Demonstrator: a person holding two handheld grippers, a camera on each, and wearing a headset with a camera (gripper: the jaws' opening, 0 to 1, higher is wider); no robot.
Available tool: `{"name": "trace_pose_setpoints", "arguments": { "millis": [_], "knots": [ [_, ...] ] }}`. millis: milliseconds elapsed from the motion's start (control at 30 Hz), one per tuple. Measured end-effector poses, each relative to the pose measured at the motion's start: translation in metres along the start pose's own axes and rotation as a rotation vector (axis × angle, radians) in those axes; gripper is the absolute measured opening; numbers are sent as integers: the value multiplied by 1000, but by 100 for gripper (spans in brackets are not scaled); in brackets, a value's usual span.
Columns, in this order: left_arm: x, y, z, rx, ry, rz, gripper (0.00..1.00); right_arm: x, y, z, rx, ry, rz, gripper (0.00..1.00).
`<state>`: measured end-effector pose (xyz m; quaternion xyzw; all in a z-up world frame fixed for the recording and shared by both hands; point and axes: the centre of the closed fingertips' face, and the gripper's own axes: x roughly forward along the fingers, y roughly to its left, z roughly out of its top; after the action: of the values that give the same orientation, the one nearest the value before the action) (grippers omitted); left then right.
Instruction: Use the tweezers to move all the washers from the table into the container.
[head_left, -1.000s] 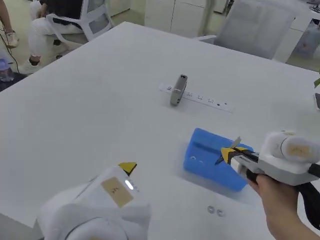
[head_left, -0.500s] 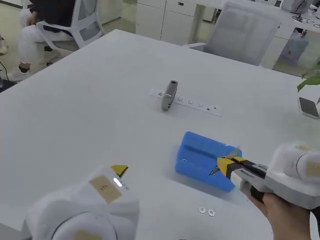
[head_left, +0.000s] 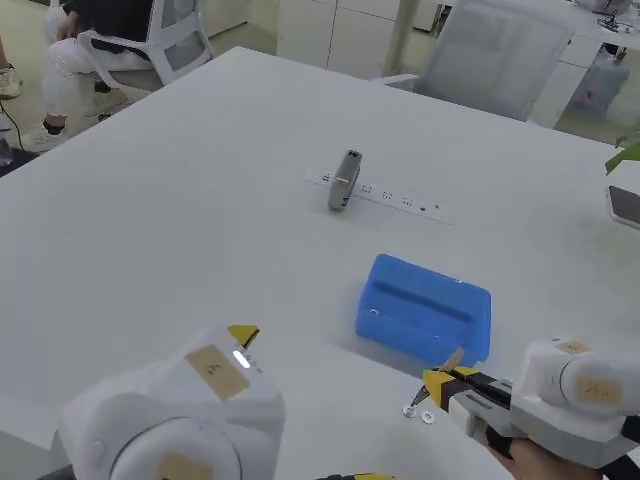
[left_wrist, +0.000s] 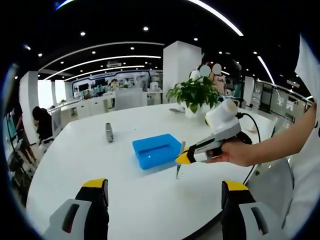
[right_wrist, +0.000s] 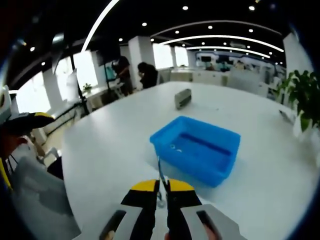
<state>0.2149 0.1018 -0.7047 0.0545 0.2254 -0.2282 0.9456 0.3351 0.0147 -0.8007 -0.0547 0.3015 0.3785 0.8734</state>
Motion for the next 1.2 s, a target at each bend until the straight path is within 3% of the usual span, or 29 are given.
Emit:
{"name": "trace_pose_setpoints", "arguments": {
  "millis": [367, 500, 600, 900, 1033, 1200],
  "knots": [
    [1, 0, -2, -1, 9, 2, 96, 0, 0, -6, -50, 24, -1, 3],
    [1, -1, -2, 3, 10, 1, 96, -1, 2, -6, -43, 11, -3, 3],
    [1, -1, -2, 3, 11, -1, 96, -2, 4, -7, -85, 6, -16, 2],
    [1, -3, 0, 14, 4, -7, 96, -5, -1, -6, -58, 33, -13, 1],
    [0, -2, 1, 11, 3, -5, 96, -11, 0, 6, -34, 9, -1, 1],
    [1, -3, 1, 5, 0, -7, 96, -21, -2, 34, -30, -52, 5, 1]
  ]
}}
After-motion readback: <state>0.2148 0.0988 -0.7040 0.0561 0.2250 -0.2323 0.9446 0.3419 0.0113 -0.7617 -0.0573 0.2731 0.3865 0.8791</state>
